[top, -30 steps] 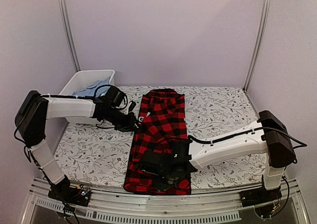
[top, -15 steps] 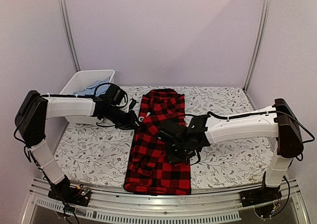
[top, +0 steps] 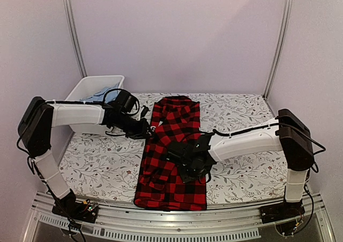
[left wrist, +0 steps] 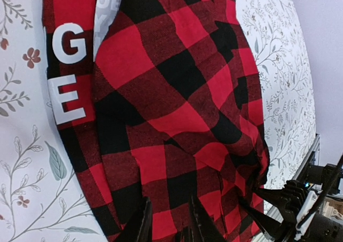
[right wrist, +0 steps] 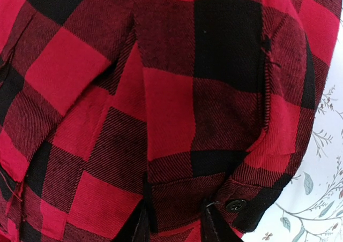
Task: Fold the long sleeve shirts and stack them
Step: Adjust the sleeve of the rectangle-folded shirt.
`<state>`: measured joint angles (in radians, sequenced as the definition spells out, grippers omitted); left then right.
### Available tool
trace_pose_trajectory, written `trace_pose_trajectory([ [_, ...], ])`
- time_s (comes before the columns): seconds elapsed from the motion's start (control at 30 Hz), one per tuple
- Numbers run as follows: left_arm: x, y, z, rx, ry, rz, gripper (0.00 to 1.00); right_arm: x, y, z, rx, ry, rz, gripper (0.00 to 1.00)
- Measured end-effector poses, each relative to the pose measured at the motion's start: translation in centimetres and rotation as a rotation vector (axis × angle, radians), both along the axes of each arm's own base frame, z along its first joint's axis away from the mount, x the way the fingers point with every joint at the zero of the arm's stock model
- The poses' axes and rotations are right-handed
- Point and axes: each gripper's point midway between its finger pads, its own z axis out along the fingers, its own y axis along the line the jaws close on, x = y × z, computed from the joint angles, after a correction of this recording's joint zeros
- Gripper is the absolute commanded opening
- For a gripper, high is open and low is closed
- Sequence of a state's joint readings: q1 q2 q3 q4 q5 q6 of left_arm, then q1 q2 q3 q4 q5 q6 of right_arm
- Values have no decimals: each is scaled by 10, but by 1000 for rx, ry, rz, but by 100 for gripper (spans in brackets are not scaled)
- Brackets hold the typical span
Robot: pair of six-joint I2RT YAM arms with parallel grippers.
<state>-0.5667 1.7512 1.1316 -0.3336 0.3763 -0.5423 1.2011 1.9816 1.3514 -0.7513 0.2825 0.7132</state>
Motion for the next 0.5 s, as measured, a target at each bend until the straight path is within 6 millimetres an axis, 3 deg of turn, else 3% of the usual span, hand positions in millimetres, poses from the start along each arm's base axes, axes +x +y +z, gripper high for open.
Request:
trace_pose_trajectory([
  [0.07, 0, 0, 0, 1, 0, 0, 24, 1, 0, 0, -3, -3, 5, 11],
  [0.17, 0, 0, 0, 2, -1, 1, 24, 3, 3, 2, 3, -5, 17, 0],
  [0.37, 1, 2, 0, 3, -2, 5, 24, 0, 10, 9, 28, 13, 52, 0],
  [0.5, 2, 2, 0, 4, -4, 1, 24, -7, 19, 29, 98, 40, 94, 0],
])
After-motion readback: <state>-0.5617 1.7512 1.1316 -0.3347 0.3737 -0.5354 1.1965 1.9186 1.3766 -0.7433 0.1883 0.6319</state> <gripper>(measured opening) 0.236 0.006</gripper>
